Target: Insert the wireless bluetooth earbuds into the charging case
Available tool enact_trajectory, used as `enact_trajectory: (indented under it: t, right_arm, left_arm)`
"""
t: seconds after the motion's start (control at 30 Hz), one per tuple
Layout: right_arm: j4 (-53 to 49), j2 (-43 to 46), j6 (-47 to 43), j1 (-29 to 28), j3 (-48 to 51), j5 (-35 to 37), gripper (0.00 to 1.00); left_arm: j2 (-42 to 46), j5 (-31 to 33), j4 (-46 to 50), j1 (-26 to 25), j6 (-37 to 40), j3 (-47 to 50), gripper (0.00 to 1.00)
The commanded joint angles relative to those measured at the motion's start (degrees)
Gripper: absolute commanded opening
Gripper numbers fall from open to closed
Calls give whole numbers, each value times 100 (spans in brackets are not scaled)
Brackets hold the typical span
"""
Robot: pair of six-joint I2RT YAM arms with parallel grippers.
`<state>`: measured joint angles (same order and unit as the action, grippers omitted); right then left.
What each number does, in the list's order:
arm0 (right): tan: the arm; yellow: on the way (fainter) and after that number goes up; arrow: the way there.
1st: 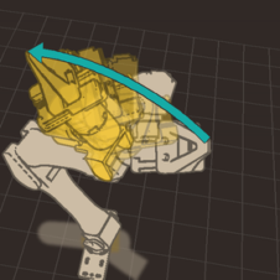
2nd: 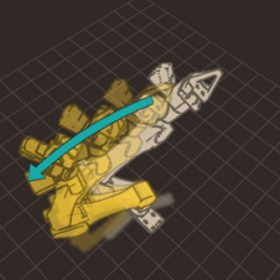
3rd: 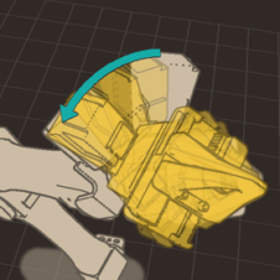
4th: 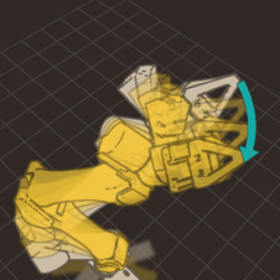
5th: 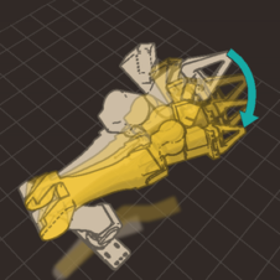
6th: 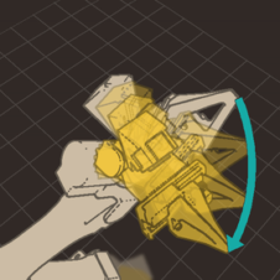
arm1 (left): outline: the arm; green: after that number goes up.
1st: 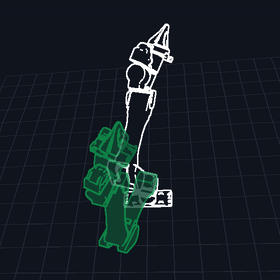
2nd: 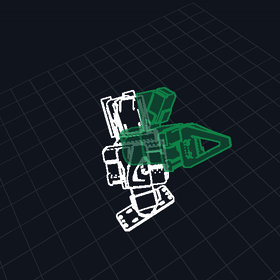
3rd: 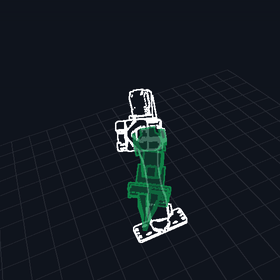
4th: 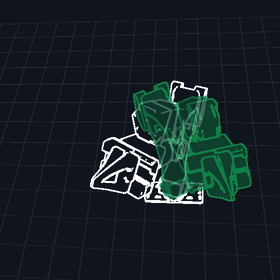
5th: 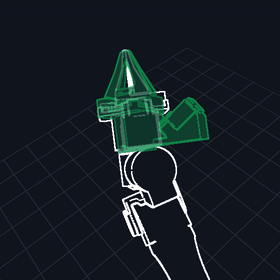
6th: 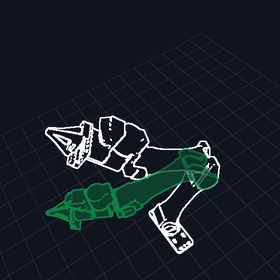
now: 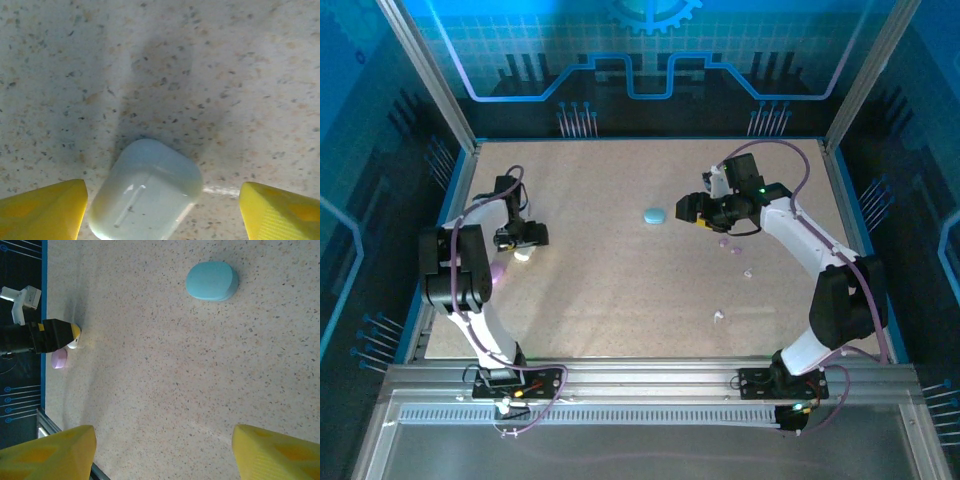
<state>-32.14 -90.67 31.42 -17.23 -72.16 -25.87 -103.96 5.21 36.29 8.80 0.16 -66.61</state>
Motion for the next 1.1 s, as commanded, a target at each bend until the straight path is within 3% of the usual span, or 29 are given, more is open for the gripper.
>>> enact_trajectory:
  t: [0.0,0.2,0.33,0.7,1.07]
  right_arm:
    - [-79,86,-42,-60,123,-118,74]
    - [-91,2,-33,-60,159,-138,74]
    - [-165,-16,-73,-60,133,-133,74]
    - [-213,-16,-112,-56,167,-130,74]
    - [-207,36,-92,-44,276,-85,74]
  left_arm:
    - [-83,139,211,96,172,-195,79]
    - [-295,-120,454,96,236,-275,68]
    - [-337,-217,568,89,264,-287,66]
    - [-389,-71,604,0,257,-277,60]
    - [-403,-61,434,-143,227,-210,44]
